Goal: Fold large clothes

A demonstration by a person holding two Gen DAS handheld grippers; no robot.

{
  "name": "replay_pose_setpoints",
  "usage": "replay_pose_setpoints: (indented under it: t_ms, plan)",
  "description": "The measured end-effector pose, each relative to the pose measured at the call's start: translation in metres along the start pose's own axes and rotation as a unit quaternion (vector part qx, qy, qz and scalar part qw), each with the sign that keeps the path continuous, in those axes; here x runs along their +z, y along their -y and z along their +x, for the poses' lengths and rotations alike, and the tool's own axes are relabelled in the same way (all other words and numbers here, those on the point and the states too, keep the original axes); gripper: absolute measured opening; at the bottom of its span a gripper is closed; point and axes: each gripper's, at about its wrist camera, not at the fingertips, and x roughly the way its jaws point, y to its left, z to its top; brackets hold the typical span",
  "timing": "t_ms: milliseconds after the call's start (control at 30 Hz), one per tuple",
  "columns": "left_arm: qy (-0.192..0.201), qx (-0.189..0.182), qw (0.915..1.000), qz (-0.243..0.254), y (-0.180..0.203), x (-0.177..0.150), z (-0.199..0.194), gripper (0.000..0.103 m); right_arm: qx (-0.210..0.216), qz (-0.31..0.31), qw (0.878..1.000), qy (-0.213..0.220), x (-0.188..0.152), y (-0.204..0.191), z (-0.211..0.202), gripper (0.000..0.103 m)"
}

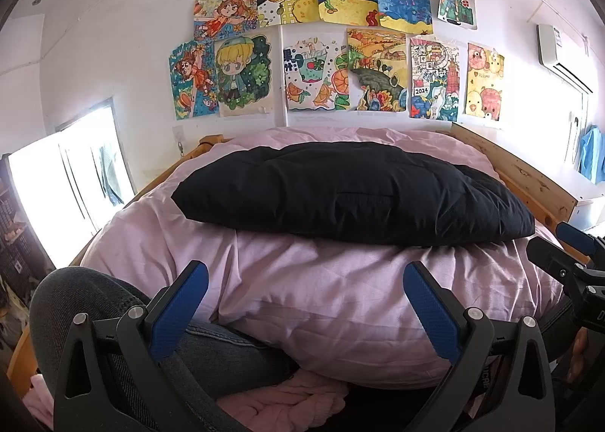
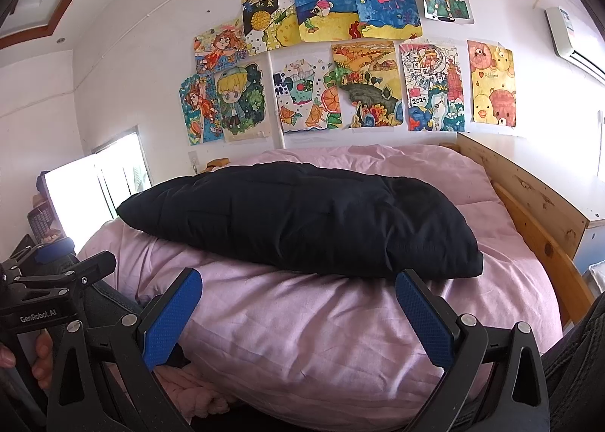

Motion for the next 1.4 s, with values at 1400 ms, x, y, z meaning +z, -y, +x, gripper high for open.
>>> replay_pose_setpoints:
  t_ms: [1400]
  plan:
    - [0.0, 0.002, 1.0, 0.005, -0.0071, 0.0003, 0.0004, 0.101, 0.0, 0.001, 1.0, -0.005, -0.0045, -0.0022, 0.0006, 0.103]
